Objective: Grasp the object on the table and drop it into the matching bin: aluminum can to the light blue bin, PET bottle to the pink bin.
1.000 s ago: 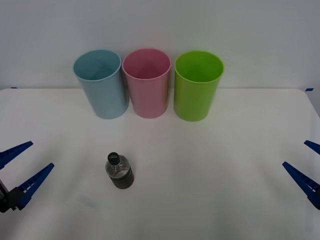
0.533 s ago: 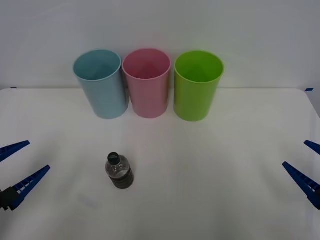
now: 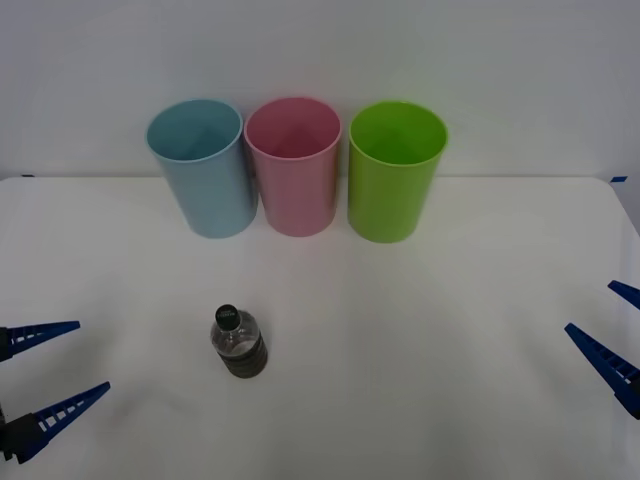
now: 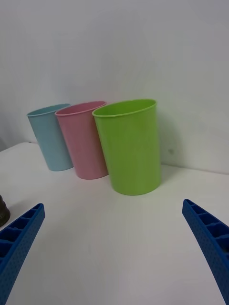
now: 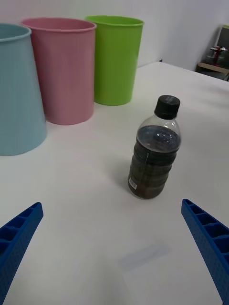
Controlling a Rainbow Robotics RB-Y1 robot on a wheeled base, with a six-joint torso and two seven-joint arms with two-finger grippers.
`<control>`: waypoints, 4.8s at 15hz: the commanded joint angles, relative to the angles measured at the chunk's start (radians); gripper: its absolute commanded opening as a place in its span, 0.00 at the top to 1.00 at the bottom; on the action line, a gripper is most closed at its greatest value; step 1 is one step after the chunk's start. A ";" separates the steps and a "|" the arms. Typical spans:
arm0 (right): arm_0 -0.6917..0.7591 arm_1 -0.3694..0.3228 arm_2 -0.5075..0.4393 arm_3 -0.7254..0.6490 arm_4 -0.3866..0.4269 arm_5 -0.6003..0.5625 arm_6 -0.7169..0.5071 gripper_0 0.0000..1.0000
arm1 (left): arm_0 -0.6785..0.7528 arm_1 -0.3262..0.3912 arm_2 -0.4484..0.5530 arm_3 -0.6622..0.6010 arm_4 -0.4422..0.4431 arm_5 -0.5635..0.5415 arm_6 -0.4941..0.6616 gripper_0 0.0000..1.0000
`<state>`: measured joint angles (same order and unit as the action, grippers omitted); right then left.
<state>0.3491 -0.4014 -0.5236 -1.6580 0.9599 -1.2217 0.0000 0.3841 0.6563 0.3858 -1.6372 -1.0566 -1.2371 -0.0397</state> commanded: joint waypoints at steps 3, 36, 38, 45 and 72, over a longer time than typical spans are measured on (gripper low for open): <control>0.000 0.000 0.000 0.000 0.000 0.000 0.000 0.00 | 0.035 0.003 -0.110 0.068 0.046 0.002 -0.097 0.00; 0.000 0.000 0.000 0.000 0.000 0.000 0.000 0.00 | -0.192 -0.446 -0.292 0.243 -0.115 0.223 -0.390 0.00; 0.000 0.000 0.000 0.000 0.000 0.000 0.000 0.00 | -0.200 -0.446 -0.317 0.243 -0.114 0.263 -0.393 0.00; 0.000 0.000 0.000 0.000 0.000 0.000 0.000 0.00 | -0.215 -0.446 -0.343 0.243 -0.111 0.297 -0.390 0.00; 0.000 0.000 0.000 0.000 0.000 0.000 0.000 0.00 | -0.062 -0.221 -0.298 -0.194 0.280 0.499 -0.239 1.00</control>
<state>0.3491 -0.4014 -0.5236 -1.6581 0.9599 -1.2217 0.0000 0.3125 0.4336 0.0882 -1.7836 -0.7718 -0.7640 -0.3078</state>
